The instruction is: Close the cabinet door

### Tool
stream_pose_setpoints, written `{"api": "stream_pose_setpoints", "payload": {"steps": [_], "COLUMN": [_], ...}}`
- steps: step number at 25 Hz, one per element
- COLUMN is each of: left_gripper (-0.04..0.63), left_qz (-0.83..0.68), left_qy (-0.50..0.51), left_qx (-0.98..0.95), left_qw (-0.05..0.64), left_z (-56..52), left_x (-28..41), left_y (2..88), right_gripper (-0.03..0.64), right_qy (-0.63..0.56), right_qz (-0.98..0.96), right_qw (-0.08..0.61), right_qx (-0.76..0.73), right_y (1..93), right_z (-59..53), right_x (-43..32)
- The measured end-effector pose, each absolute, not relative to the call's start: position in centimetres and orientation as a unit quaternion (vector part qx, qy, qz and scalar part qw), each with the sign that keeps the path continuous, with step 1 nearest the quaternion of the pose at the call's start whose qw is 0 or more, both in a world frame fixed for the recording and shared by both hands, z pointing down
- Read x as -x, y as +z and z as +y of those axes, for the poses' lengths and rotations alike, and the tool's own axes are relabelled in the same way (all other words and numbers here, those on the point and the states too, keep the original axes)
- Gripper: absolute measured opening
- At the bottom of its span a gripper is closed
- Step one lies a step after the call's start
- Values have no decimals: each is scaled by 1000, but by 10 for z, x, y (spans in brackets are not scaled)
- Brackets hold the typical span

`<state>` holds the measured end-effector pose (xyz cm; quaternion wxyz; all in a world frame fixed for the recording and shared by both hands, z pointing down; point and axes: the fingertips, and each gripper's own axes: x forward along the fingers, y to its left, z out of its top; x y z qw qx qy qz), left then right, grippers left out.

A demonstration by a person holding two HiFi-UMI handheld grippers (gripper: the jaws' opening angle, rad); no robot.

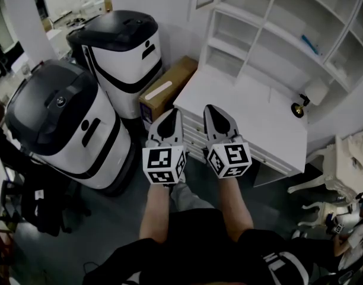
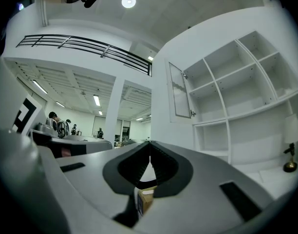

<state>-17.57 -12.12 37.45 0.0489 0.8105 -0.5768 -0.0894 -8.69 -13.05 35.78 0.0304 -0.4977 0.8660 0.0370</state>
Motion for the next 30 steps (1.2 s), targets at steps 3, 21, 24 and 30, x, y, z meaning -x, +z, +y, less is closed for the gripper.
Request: {"api": "stream_pose_setpoints", "payload": {"steps": [3, 21, 24, 30], "left_gripper": [12, 12, 12, 12], "left_qz": [-577, -575, -576, -573], "left_qy": [-91, -62, -62, -75], "left_qx": [-810, -814, -814, -816], "left_qw": [52, 49, 33, 17], "left_z": [-146, -298, -319, -356], "left_x": [180, 172, 173, 170], "left_y": [376, 367, 355, 339], "right_gripper": [21, 21, 21, 21], "right_qy": [35, 64, 81, 144], "right_qz": [873, 847, 847, 846], "right_qw": [32, 37, 47, 45], "right_qx": [486, 526, 524, 512], "right_y": [359, 339, 326, 302], "right_z": [-156, -308, -327, -355], "right_x": [97, 79, 80, 89]}}
